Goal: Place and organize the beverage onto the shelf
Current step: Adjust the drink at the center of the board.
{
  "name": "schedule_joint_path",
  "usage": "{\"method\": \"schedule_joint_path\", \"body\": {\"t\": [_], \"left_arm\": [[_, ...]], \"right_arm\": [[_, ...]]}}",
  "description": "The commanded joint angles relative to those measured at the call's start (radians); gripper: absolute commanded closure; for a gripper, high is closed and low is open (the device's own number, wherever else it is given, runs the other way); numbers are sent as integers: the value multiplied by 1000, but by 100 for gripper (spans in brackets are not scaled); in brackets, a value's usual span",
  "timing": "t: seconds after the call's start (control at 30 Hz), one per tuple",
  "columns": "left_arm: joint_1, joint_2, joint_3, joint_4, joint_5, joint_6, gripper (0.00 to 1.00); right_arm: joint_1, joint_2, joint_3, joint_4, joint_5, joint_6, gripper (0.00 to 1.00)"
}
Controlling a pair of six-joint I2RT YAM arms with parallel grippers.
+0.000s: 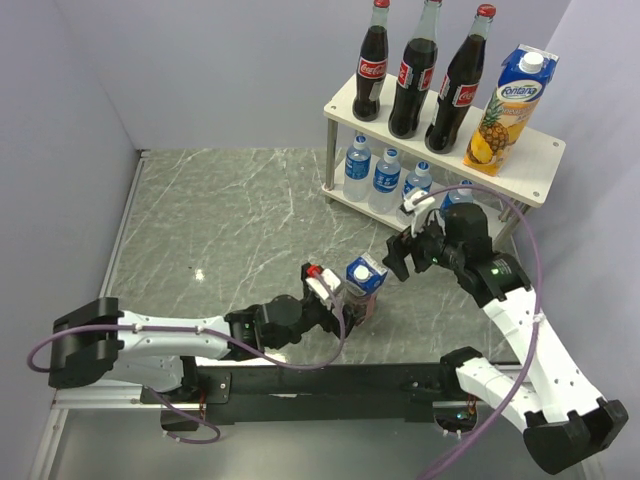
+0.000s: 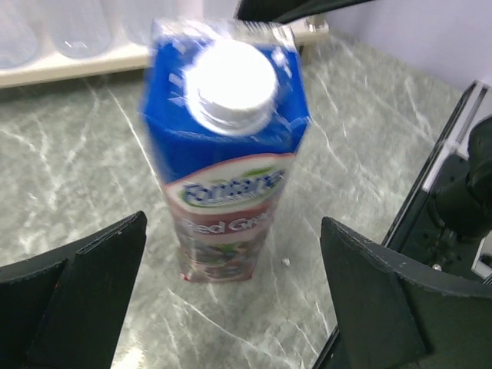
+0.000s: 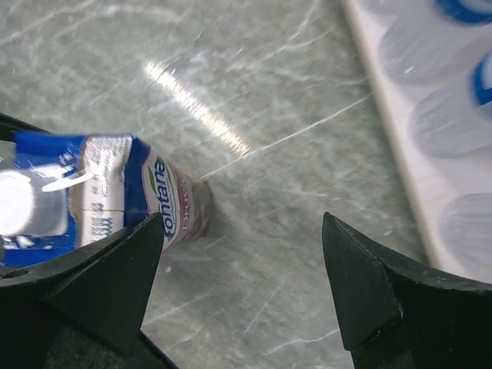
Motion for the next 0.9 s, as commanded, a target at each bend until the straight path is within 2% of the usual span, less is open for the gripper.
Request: {"method": "schedule_joint_path", "body": {"t": [0.0,0.17,0.23,0.27,0.3,0.37,0.57,0.63,0.73,0.87], "left_arm": [[20,-91,7,-14,1,-9,0],[51,-184,4,-120,3,-48,0],[69,-234,9,-168,7,-61,1],[73,-251,15,-223,10,-62,1],[82,-285,19,-250,9,-61,0],[85,-320,33,-310,1,-50,1],[89,-467,64,-501,-77,14,0],[88,-516,67,-545,-120,31,1],[89,-569,71,-594,-154,37,0],[89,-615,78,-631,-184,45,1]], "right_arm": [[-1,-39,119,6,95,-7,10],[-2,-44,219,-70,175,-12,8],[-2,-65,231,-121,105,-15,7],[-2,-79,225,-139,43,-24,6],[-2,-94,212,-156,-82,-33,5],[-1,-149,149,-161,-169,-47,5],[13,-266,-6,-72,-247,-30,5],[28,-304,-46,15,-230,38,5],[88,-341,-121,147,-93,146,5],[149,-308,-178,196,30,212,4]]}}
